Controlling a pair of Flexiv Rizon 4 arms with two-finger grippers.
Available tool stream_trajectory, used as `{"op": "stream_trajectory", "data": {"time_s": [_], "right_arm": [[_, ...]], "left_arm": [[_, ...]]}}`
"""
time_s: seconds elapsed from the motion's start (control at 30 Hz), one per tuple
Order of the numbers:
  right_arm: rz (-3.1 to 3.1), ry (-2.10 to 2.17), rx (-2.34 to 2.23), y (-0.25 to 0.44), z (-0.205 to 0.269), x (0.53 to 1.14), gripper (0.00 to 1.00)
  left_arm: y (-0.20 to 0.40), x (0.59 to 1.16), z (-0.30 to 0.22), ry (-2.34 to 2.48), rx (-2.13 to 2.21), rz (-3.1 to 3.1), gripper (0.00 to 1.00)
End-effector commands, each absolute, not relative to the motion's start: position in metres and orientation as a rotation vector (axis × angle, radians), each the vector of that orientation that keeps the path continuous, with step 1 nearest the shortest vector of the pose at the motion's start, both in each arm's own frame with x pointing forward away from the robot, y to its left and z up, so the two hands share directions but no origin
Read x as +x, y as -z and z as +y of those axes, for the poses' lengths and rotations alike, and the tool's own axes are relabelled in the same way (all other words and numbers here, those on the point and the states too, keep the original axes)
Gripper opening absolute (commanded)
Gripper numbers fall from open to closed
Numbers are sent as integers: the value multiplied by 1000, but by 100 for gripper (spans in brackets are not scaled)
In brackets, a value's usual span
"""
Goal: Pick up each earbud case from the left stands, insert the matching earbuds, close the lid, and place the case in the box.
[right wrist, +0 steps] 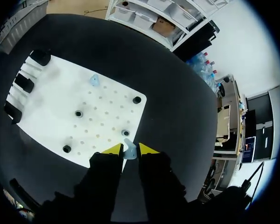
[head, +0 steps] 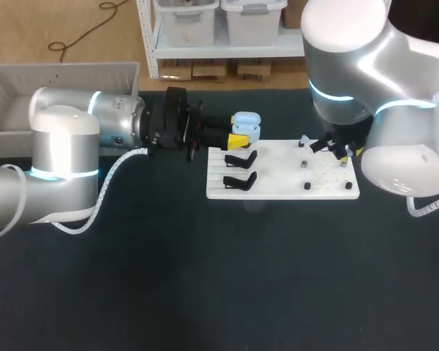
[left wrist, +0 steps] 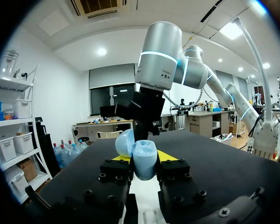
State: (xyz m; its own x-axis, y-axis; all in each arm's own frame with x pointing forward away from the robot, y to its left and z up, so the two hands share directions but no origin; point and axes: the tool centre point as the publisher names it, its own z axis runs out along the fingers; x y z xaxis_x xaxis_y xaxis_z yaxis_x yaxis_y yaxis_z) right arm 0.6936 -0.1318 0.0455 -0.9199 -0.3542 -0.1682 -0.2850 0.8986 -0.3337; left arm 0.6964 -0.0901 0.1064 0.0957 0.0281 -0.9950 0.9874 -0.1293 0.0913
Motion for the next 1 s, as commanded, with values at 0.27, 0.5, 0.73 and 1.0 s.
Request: {"op": "stream_trajectory", "data": {"time_s": [0.27,0.5,0.73,1.0], "right_arm": [[2981,437,-466,-118,-104,651,0],[3166,357,-374,-150,-80,627,0],[3146,425,-253,-153,-76,613,0],[3146,425,-253,-153,-76,613,0]], "left_arm": [[-106,696,-90,1214,1370,1099,0],[-106,696,-90,1214,1370,1099,0],[-106,696,-90,1214,1370,1099,0],[-106,696,-90,1214,1370,1099,0]]}}
